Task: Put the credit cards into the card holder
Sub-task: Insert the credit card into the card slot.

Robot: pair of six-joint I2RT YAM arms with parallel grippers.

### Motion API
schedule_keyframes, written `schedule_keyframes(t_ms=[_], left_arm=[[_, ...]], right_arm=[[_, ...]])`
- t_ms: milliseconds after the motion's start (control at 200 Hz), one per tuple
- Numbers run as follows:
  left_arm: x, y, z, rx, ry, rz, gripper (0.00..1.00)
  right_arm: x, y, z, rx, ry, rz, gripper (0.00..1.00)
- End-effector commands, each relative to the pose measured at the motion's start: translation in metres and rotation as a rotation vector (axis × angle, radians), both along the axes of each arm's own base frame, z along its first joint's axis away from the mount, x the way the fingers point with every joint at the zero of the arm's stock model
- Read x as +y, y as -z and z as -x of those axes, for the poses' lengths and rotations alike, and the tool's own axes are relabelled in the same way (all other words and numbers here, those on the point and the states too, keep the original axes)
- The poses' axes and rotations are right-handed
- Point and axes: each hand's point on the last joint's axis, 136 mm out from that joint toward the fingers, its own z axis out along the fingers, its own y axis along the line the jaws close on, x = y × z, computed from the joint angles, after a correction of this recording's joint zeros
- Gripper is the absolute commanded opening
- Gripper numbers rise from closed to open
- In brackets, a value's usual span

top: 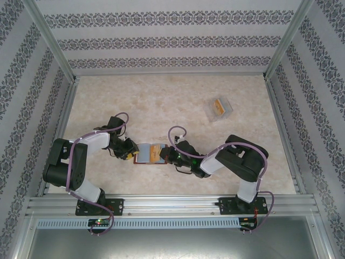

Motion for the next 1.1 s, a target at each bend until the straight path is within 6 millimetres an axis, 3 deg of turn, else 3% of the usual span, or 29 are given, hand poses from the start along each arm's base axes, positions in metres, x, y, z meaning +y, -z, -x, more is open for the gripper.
schedule_keyframes(t_ms=[0,220,525,919,1094], left_arm=[[-0.008,0.051,0.016,0.045,0.042,-0.013,0.32],[-0.002,0.051,0.016,0.048,0.035,-0.051,0.3],[0.006,0.052,0.015,0.054,0.032,-0.107,0.25],[0.005,0.053,0.014,0.057,0.03,-0.097,0.24],[0.003,0.053,0.013,0.058,0.029,-0.092,0.24]], right_arm=[[0.009,-0.005,0.003,0.005,-0.03,-0.046,0.0],[0.0,-0.016,0.003,-0.026,-0.014,-0.043,0.0],[-0.007,-0.015,0.003,-0.025,0.003,-0.031,0.0],[0.01,-0.018,0.0,-0.024,-0.057,-0.057,0.0],[0.009,-0.015,-0.001,-0.02,-0.055,-0.048,0.0]])
